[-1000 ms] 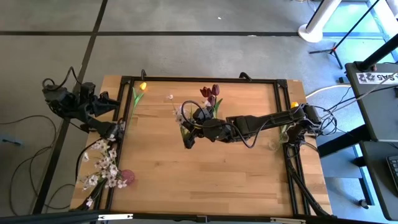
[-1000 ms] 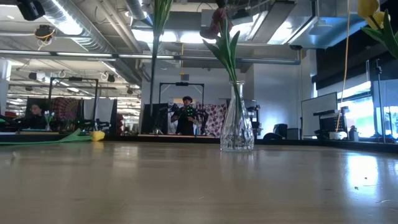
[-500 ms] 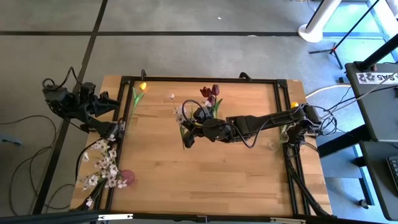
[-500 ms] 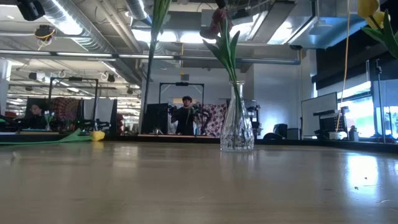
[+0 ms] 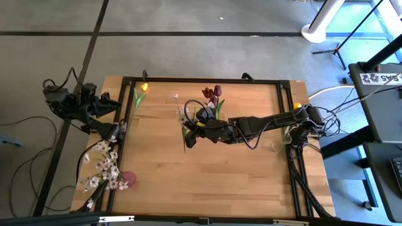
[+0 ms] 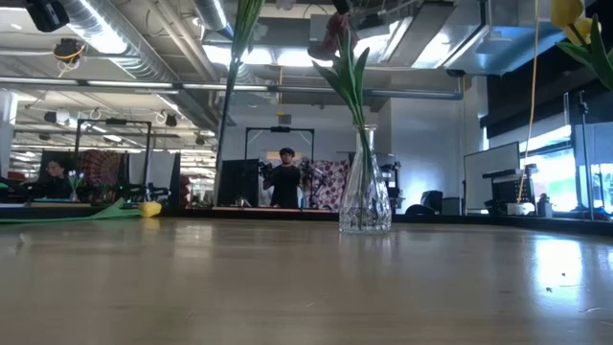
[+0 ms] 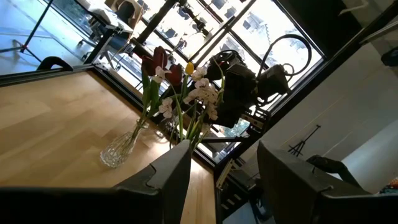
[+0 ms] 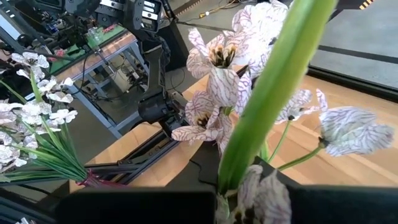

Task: Sort flowers into vase by color
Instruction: Put the white flowers into the violet vase

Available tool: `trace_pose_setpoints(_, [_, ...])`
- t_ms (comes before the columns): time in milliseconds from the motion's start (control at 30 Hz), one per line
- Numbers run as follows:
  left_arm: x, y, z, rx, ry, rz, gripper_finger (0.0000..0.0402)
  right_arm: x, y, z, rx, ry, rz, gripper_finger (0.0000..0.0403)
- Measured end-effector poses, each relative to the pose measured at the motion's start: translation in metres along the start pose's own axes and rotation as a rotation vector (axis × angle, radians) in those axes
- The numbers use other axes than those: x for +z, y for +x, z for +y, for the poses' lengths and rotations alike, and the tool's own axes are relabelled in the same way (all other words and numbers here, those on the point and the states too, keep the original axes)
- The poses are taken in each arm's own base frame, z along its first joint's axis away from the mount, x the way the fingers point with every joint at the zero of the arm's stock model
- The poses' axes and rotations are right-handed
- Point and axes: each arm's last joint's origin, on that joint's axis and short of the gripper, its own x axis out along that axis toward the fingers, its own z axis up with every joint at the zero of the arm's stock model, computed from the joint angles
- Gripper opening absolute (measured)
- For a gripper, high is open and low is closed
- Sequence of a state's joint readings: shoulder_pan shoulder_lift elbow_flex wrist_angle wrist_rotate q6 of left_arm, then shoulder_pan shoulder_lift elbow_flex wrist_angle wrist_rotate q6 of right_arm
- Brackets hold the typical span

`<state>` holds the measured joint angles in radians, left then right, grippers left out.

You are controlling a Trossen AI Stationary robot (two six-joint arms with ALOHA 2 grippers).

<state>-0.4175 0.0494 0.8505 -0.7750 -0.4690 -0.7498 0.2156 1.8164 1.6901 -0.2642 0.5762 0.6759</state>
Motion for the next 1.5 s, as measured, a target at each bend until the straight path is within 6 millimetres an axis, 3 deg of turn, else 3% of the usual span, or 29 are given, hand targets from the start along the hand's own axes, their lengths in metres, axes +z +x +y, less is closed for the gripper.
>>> trace_pose_setpoints(933, [-0.0001,0.0001,0.0,0.0,0.0,0.0,0.0179,-0.0035,-0.0004,-0.0024,-0.015,-0.032,0.038,0.0004])
trace_pose_setpoints(1500, [-0.0001,0.0001,0.0,0.0,0.0,0.0,0.0179,-0.0039,-0.0003,-0.0028,-0.007,-0.431,0.047,0.0004])
